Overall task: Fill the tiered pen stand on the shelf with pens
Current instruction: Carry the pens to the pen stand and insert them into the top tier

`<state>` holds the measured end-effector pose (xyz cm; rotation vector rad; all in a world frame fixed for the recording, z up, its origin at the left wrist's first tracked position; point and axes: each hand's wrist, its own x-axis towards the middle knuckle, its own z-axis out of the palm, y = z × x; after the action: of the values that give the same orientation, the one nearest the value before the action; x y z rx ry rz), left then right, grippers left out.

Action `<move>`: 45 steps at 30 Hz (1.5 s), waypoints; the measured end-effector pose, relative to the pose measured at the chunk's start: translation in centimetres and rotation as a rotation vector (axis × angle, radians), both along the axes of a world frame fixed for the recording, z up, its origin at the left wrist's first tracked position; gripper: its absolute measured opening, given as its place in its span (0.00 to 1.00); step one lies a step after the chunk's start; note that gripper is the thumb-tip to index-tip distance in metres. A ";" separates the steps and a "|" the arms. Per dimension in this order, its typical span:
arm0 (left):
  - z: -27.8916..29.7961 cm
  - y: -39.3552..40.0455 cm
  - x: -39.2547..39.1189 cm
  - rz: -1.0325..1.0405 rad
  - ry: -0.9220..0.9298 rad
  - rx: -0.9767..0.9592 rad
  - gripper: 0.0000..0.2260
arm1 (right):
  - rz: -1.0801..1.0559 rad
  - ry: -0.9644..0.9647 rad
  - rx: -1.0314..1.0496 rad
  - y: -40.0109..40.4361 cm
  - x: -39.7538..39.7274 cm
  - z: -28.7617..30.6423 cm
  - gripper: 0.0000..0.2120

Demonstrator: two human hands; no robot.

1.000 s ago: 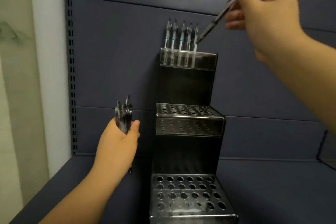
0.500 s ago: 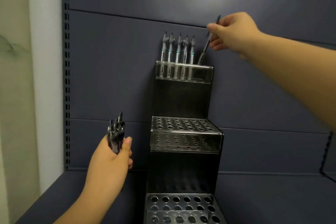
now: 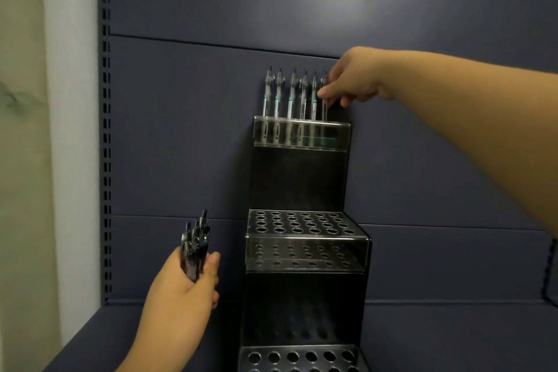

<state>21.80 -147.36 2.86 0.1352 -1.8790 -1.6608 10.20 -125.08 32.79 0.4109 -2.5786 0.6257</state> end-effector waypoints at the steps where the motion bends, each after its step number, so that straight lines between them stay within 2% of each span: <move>1: 0.0 0.0 0.0 0.000 -0.005 -0.001 0.05 | -0.005 -0.019 0.009 0.0 -0.1 -0.3 0.11; 6: 0.0 -0.1 -0.1 -0.014 -0.004 0.013 0.05 | 0.006 -0.022 -0.136 0.3 -1.0 -1.5 0.15; 13: 0.1 -0.4 -0.2 0.014 -0.009 0.085 0.06 | -0.007 -0.040 -0.086 0.4 0.7 -3.0 0.12; 15: 0.1 -0.3 0.0 0.008 -0.002 0.090 0.06 | -0.082 0.056 -0.048 0.5 1.6 -3.2 0.17; 17: 0.1 -0.2 0.1 -0.010 -0.002 0.099 0.08 | -0.130 0.254 -0.016 0.3 2.9 -3.6 0.19; 19: 0.1 -0.3 0.3 -0.005 -0.018 0.066 0.10 | -0.051 0.427 -0.025 -0.5 5.2 -4.8 0.15; 22: 0.4 -0.3 0.5 0.015 -0.021 -0.001 0.13 | 0.149 0.523 0.048 -3.0 9.5 -8.6 0.09; 26: 0.9 -0.2 1.0 0.053 0.032 -0.066 0.12 | 0.371 0.249 0.302 -6.9 13.7 -14.0 0.11; 28: 1.2 -0.1 1.3 0.032 0.055 -0.083 0.11 | 0.373 0.212 0.436 -8.7 13.9 -15.7 0.14; 30: 1.4 -0.1 1.5 0.011 0.078 -0.083 0.10 | 0.352 0.252 0.496 -10.2 13.6 -16.6 0.20; 32: 1.5 -0.2 1.7 0.029 0.095 -0.091 0.07 | 0.336 0.302 0.504 -11.3 13.5 -17.2 0.25; 35: 1.6 -0.4 1.8 0.061 0.113 -0.117 0.04 | 0.307 0.367 0.514 -12.2 13.8 -17.9 0.27; 40: 1.9 -0.5 2.0 0.078 0.110 -0.147 0.03 | 0.334 0.153 0.292 -12.3 14.0 -17.8 0.20; 43: 1.9 -0.4 2.2 0.066 0.119 -0.154 0.05 | 0.341 0.103 0.236 -12.3 14.2 -17.8 0.18; 45: 2.1 -0.6 1.6 0.091 0.061 -0.164 0.02 | 0.341 0.090 0.229 -12.2 14.3 -17.9 0.19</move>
<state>23.36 -147.92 4.91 0.0995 -1.9247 -1.4291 24.54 -137.32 14.93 0.9465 -2.5203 0.4100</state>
